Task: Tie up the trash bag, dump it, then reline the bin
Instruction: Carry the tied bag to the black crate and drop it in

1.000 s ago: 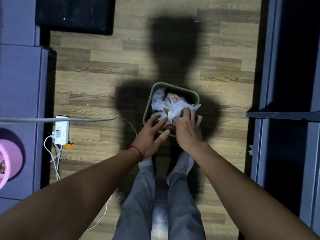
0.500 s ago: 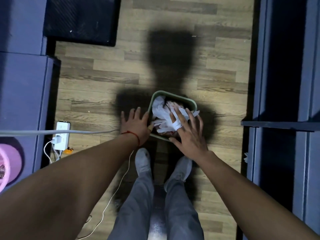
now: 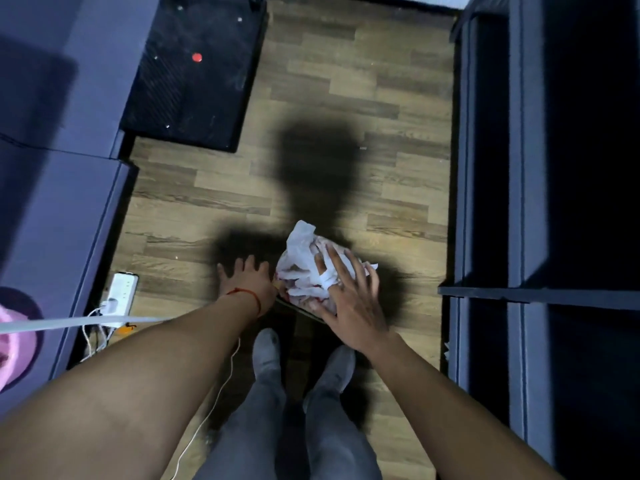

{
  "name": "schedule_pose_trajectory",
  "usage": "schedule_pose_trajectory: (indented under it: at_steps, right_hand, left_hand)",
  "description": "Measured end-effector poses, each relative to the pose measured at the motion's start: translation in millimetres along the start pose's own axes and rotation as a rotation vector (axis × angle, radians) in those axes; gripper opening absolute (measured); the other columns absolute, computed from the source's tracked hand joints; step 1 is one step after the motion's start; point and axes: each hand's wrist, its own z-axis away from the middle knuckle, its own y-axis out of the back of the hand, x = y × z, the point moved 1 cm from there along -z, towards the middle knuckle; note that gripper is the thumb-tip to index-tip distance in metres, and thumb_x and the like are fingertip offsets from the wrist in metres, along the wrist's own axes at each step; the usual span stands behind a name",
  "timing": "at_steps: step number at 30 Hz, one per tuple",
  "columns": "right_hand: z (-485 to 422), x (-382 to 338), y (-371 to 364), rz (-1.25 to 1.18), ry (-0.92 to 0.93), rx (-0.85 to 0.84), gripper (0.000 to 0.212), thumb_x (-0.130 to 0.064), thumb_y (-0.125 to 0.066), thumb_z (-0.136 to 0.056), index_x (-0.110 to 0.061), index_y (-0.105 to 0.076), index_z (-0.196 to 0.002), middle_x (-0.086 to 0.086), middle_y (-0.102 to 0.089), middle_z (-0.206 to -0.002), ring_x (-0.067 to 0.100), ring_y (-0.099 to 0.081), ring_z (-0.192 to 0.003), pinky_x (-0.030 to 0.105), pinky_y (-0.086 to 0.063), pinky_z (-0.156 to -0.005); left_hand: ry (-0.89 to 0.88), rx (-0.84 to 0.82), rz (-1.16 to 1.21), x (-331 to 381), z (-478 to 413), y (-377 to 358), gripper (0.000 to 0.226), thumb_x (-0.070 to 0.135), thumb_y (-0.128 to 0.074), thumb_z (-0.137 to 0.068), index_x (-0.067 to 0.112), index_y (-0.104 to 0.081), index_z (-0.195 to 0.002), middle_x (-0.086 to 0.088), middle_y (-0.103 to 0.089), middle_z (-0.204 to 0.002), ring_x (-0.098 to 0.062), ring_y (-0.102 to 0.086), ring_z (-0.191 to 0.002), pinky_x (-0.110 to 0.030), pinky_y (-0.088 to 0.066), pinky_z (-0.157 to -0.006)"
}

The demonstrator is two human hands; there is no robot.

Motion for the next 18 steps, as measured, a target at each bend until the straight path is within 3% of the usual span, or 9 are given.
schedule_pose_trajectory:
  at_steps: [5,7,9,11,12,15,18]
  right_hand:
    - [4,-49,73,0.045,0.019,-0.091,0.081,-0.057,-0.048,-0.089,-0.033,-0.007,-0.155,-0.007,-0.009,-0.164,0.022,-0.009,-0.149,0.053,-0.012,-0.114]
    - [1,-71,102,0.077,0.047,-0.126,0.073,-0.058,-0.042,-0.087,-0.029,-0.025,-0.151,-0.005,-0.019,-0.162,0.025,-0.020,-0.148,0.057,-0.021,-0.112]
    - [-2,-102,134,0.074,0.071,-0.107,0.063,-0.057,-0.042,-0.083,-0.022,-0.053,-0.135,-0.004,-0.038,-0.154,0.027,-0.040,-0.139,0.059,-0.035,-0.105]
    - [-6,-131,162,0.096,0.113,-0.047,0.056,-0.054,-0.045,-0.082,-0.020,-0.065,-0.121,-0.003,-0.047,-0.148,0.026,-0.051,-0.131,0.055,-0.044,-0.099]
    - [-8,-149,175,0.101,0.160,-0.022,0.053,-0.052,-0.046,-0.085,-0.020,-0.065,-0.121,-0.004,-0.043,-0.151,0.024,-0.047,-0.135,0.055,-0.043,-0.101]
    - [-9,-198,204,0.109,0.314,-0.106,0.052,-0.051,-0.043,-0.095,-0.021,-0.049,-0.137,-0.009,-0.016,-0.162,0.019,-0.017,-0.149,0.055,-0.021,-0.115]
    - [-10,-238,220,0.132,0.429,-0.113,0.055,-0.053,-0.039,-0.097,-0.021,-0.045,-0.141,-0.006,-0.024,-0.158,0.021,-0.021,-0.145,0.049,-0.017,-0.117]
  left_hand:
    - [0.136,0.032,0.139,-14,58,54,0.056,0.052,-0.031,-0.093,0.022,-0.036,-0.140,-0.009,-0.032,-0.150,-0.027,-0.024,-0.140,-0.058,-0.012,-0.115]
    - [0.177,0.040,0.213,-24,91,75,0.056,0.052,-0.032,-0.094,0.021,-0.038,-0.140,-0.009,-0.035,-0.149,-0.027,-0.027,-0.139,-0.057,-0.012,-0.116]
    - [0.217,0.083,0.281,-42,129,94,0.053,0.051,-0.035,-0.094,0.021,-0.041,-0.137,-0.008,-0.039,-0.146,-0.026,-0.032,-0.137,-0.055,-0.016,-0.115]
    - [0.259,0.121,0.339,-62,166,107,0.049,0.049,-0.037,-0.094,0.022,-0.045,-0.133,-0.007,-0.043,-0.143,-0.026,-0.034,-0.136,-0.055,-0.019,-0.114]
    - [0.293,0.136,0.359,-75,188,111,0.049,0.049,-0.036,-0.093,0.022,-0.045,-0.133,-0.006,-0.043,-0.143,-0.025,-0.034,-0.136,-0.056,-0.018,-0.114]
    - [0.412,0.184,0.417,-115,249,109,0.051,0.052,-0.033,-0.092,0.026,-0.047,-0.133,-0.003,-0.044,-0.144,-0.024,-0.034,-0.137,-0.062,-0.011,-0.112]
    - [0.535,0.210,0.535,-148,296,96,0.053,0.055,-0.034,-0.090,0.027,-0.050,-0.131,-0.005,-0.049,-0.140,-0.025,-0.040,-0.133,-0.060,-0.018,-0.111]
